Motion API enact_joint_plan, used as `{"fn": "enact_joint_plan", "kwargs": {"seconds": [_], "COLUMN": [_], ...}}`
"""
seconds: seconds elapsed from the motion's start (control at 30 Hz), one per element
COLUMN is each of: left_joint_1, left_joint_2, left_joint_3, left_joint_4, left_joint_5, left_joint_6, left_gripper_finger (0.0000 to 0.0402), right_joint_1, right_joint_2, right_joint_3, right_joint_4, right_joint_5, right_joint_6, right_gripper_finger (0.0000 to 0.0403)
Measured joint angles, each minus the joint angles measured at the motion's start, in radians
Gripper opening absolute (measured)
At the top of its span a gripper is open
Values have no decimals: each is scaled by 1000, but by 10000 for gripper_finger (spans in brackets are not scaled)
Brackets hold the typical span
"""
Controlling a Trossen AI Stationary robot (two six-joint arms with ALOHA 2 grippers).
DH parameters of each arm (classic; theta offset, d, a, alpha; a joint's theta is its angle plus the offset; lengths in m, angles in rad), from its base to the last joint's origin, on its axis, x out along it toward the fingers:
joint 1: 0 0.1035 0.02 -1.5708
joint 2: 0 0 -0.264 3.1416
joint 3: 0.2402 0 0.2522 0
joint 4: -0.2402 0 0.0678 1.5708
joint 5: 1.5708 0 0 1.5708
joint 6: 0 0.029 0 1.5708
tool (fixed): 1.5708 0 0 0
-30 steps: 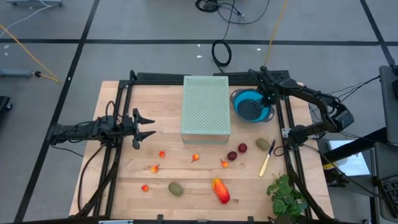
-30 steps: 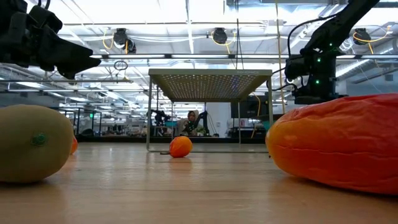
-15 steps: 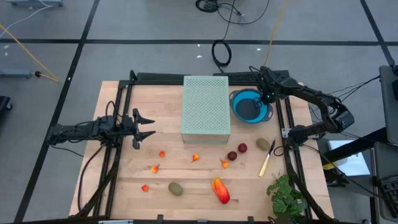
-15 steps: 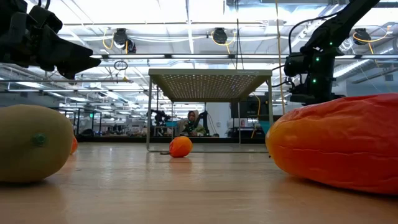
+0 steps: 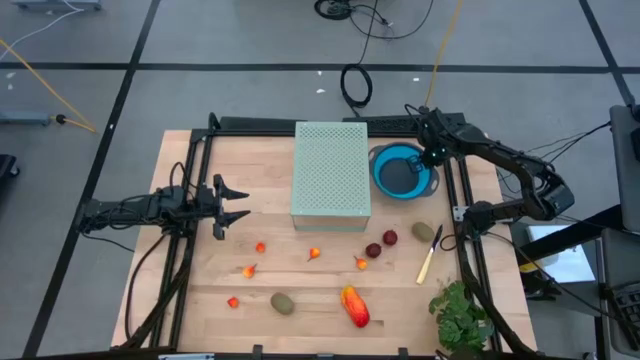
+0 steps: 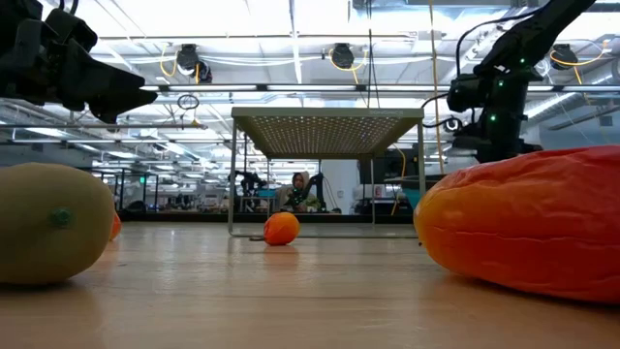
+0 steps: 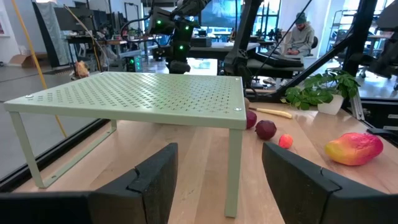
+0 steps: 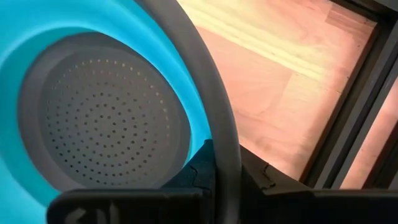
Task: Pick & Place Fruit
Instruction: Put the blue strainer bowl on the shelf
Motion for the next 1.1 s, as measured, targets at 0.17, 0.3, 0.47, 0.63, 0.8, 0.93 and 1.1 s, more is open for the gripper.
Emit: {"fn": "enact_joint_plan", "kwargs": {"seconds": [0.17,0.3,0.47,0.63,0.8,0.93,1.1], "left_joint_1": [0,0,0,0,0,0,0], "left_joint_2": [0,0,0,0,0,0,0], "left_joint_3": [0,0,0,0,0,0,0], "left_joint_4": [0,0,0,0,0,0,0], "left_joint_5": [0,0,1,1,1,1,1], "left_joint_6": [0,0,0,0,0,0,0], "left_gripper_finger": [234,234,234,234,234,234,234], "right_joint_1": [0,0,0,0,-7,-22,-30], "right_joint_2": [0,1,0,0,0,0,0], "right_joint_3": [26,42,43,44,60,72,83], "right_joint_4": [-41,-69,-75,-76,-83,-86,-95], "right_joint_5": [-5,-6,-5,-4,-5,-26,-50], "right_joint_6": [21,22,22,22,47,63,67], "right_gripper_finger": [11,10,10,10,10,9,9]}}
